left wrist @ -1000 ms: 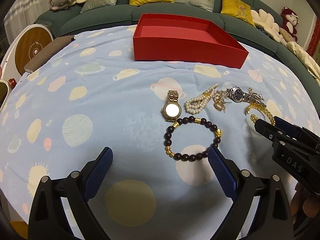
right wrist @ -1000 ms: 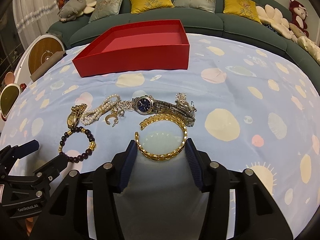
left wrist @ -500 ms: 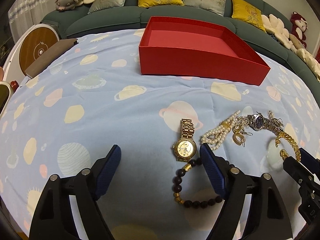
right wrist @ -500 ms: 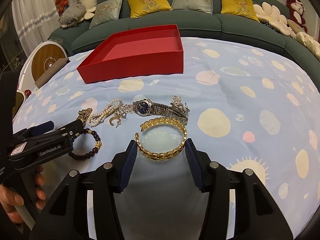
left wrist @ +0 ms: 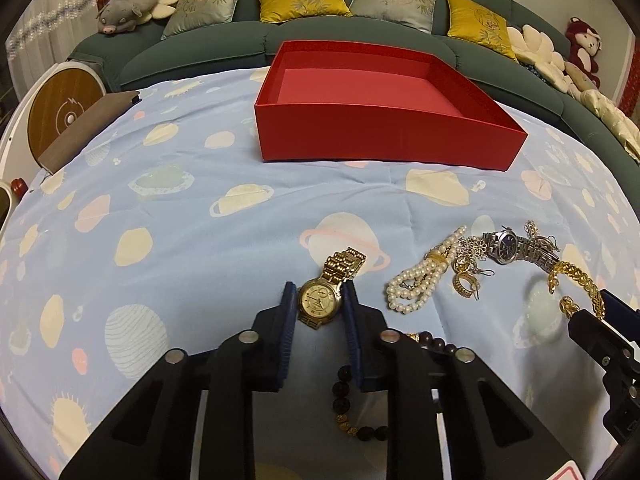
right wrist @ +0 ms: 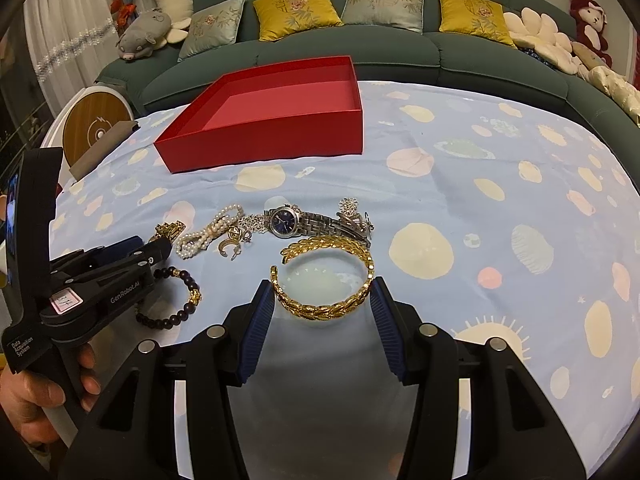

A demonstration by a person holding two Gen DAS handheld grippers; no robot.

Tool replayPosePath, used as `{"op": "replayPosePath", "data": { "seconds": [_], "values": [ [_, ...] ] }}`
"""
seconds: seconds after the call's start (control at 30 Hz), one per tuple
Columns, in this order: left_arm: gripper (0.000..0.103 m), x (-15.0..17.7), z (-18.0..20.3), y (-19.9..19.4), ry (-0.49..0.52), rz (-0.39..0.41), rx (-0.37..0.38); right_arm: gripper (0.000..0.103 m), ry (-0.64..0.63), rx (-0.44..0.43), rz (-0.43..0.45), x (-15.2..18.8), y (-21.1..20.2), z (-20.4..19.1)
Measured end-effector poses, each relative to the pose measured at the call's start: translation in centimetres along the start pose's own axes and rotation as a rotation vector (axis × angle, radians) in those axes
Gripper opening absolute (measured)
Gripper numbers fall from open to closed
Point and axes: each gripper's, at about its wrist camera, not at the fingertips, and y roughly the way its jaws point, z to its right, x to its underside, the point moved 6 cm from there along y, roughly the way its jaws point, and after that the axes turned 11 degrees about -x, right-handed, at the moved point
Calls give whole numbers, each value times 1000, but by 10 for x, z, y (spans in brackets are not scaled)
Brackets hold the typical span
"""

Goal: Organize jewelry
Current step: 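Close the left gripper on the gold wristwatch while the right gripper lifts the bangle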

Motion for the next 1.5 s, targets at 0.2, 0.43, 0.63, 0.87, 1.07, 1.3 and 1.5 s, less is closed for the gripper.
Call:
{"op": "replayPosePath", "data": {
  "seconds": [0.2,0.43,0.63,0.87,1.07,1.3,1.5],
  "values": [
    [19,-3,-3,-10,-16,13,15,47,-1,-5,15,-4,-3,-4],
    [19,-19,-20,-39,-66,62,54,35,-12,-12,31,-10,-6,-10],
    [19,-23,-30,-52,-76,85,57,3,10,-19,-8,-8,2,-7],
    [16,-22,-34,-55,-78,84,65,59,15,-43,12,-8,4,-12],
    [16,-19,-33,-53,-69,73,72,59,-79,-106,-4,-12,13,-50],
    [19,-10,-43,-42,-81,21,60,61,-93,-68,-58,-11,47,-60],
    [32,-2,-55,-33,-103,-11,61,61,-71,-61,-78,-8,63,-52]
  ]
}}
